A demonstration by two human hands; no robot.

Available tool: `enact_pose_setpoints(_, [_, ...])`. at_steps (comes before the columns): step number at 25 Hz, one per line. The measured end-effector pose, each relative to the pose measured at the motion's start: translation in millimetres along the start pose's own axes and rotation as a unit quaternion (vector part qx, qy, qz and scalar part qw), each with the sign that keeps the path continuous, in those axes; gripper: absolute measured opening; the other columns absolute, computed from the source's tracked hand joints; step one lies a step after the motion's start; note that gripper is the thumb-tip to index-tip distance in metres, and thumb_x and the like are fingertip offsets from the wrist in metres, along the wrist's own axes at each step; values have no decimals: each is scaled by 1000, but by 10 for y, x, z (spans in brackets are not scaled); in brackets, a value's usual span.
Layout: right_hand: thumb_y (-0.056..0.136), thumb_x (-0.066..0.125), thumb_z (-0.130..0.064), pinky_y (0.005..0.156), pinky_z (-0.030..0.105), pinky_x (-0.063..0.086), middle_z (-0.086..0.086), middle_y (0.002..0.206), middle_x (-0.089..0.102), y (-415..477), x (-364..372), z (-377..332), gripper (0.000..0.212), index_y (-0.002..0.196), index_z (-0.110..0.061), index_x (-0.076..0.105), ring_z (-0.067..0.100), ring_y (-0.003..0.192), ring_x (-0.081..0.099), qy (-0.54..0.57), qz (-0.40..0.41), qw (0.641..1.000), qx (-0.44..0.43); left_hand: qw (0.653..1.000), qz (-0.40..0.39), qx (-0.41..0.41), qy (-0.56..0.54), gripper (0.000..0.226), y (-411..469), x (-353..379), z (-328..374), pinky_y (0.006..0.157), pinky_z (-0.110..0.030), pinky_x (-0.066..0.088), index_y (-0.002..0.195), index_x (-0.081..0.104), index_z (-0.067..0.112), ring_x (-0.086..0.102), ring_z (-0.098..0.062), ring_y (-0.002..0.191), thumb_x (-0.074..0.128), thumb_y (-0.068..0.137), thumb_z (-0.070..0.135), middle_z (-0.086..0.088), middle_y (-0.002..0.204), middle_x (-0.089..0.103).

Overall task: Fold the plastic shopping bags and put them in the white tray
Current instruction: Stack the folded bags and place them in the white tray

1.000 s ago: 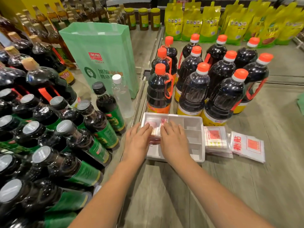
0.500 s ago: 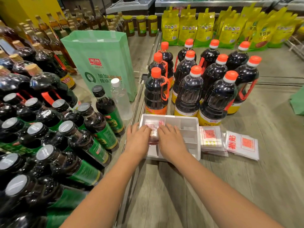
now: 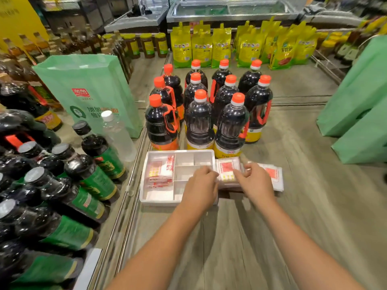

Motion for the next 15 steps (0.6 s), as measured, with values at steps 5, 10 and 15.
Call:
enact_pose_setpoints(5, [82,77,-34,70,30,43,-4,80,65,58,66,165,26,94,-17,61,20,83,63,78,-61,994,45,999,8,-18,32,24,36,144,31,80,-40,51,116,67,12,52,-28,108,55,96,22,-7,111,52])
enact_pose_setpoints(10, [81,77,-24,76,38,56,-1,80,68,95,29,282,17,92,-17,66,22,79,68,131,-80,986,57,996,6,-79,30,27,42,192,50,85,-38,49,117,62,14,47,-23,112,53,98,31,-3,115,44])
enact_pose_setpoints(15, [89,71,-23,64,33,48,5,87,70,46,-86,263,13,96,-15,62,16,65,63,243,-122,959,84,994,38,-96,-48,39,1,178,73,98,-34,43,132,55,18,43,-20,121,59,97,34,-3,126,46])
Point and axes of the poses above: each hand's wrist, its own y-axis towards the middle knuckle, its own x-axis out of the palm, z = x × y, the point moved 8 cm from there along y, towards the middle knuckle
